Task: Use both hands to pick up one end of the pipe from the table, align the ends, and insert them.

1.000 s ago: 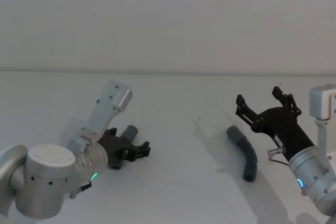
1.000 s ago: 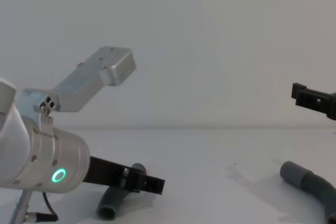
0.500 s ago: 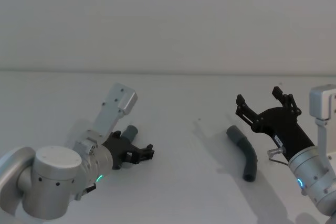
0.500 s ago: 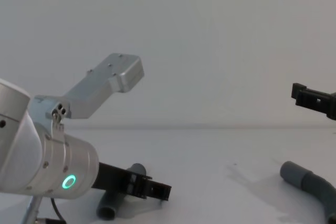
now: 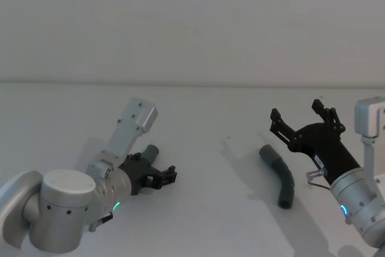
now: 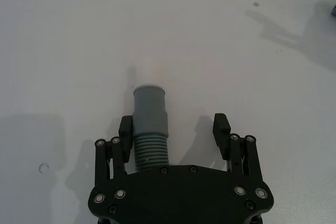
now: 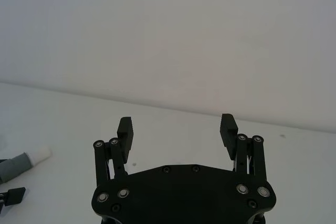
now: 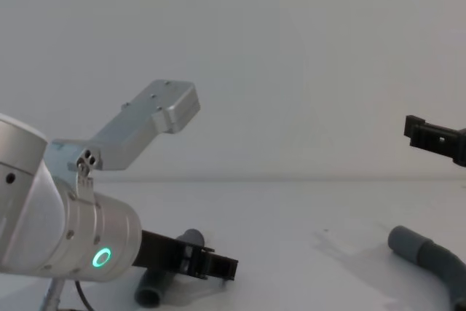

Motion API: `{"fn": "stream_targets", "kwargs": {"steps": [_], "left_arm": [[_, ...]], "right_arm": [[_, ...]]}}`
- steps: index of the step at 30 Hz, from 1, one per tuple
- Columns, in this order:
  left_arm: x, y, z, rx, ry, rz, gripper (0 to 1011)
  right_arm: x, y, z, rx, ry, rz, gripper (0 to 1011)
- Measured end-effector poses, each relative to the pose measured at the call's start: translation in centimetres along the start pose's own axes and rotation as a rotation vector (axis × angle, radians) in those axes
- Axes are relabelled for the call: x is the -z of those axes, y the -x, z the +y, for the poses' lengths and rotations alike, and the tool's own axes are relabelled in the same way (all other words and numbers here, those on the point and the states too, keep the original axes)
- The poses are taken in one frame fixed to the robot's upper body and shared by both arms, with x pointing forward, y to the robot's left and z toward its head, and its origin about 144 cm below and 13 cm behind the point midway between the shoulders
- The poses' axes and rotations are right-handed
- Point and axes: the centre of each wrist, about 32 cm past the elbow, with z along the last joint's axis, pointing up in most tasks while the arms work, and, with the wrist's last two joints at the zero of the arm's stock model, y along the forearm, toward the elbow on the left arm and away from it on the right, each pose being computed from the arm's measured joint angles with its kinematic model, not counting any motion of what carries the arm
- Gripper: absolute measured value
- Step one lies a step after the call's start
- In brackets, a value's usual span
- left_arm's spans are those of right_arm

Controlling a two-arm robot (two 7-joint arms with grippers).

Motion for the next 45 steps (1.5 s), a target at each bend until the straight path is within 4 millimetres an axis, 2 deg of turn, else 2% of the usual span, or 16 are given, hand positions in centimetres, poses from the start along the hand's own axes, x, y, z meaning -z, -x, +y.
{"fn": "stream_targets", "kwargs": {"steps": [32, 45], "left_arm": [[0.1, 0.0, -0.1, -0.003, -0.003, 0.01, 717], [0.1, 0.0, -0.1, -0.004, -0.004, 0.01, 639]], "right_arm": [[-0.1, 0.0, 0.0, -0.002, 0.004, -0.001, 1003], [-1.6, 0.1, -0.5, -0.043, 0.091, -0.023, 1003]]}}
